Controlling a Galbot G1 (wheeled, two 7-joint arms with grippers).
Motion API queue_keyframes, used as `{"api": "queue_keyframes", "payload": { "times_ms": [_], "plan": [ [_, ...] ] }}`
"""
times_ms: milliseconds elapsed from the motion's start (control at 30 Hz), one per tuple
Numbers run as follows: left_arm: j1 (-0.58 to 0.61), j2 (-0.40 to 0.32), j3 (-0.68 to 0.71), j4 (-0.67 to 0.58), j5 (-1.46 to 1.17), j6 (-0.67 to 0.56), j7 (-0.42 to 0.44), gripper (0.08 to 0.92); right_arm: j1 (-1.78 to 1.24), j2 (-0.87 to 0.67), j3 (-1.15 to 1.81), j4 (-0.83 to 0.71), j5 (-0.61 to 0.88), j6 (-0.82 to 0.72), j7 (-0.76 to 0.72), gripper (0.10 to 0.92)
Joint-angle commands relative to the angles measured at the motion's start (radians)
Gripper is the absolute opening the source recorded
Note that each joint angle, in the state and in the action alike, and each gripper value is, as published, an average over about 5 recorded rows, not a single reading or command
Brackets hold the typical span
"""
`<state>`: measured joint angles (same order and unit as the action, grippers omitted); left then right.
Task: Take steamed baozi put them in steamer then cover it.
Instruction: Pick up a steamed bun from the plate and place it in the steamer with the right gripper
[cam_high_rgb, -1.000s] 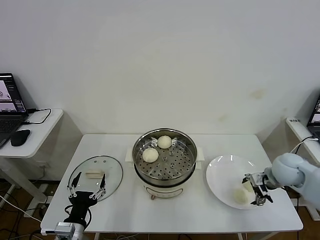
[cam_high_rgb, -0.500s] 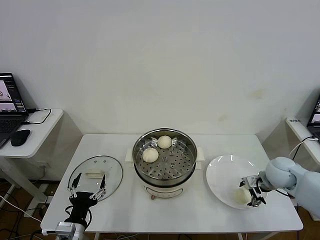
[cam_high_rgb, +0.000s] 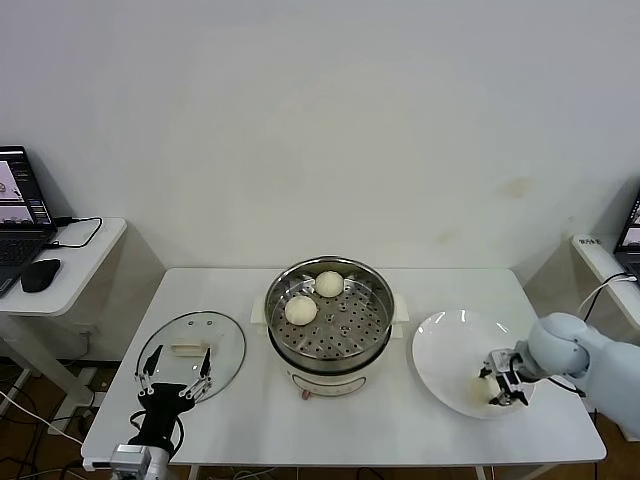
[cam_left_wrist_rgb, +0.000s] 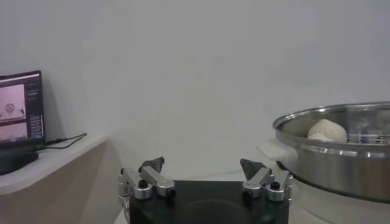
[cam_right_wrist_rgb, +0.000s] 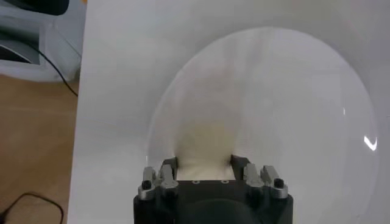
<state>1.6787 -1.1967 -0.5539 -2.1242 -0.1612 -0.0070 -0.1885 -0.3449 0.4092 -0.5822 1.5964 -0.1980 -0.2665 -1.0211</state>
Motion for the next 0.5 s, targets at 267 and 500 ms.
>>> {"api": "queue_keyframes", "payload": {
  "times_ms": [267,500],
  "plan": [
    [-0.002,0.007,0.001,-0.015,-0.002,0.001,0.000,0.823,0.350,-0.073,-0.108,0.052,0.155,-0.011,-0.046,0.543],
    [-0.004,0.016,0.002,-0.024,-0.005,0.001,-0.001,0.823,0.676,-0.050,-0.236,0.042,0.283,-0.021,-0.069,0.548]
  ]
}}
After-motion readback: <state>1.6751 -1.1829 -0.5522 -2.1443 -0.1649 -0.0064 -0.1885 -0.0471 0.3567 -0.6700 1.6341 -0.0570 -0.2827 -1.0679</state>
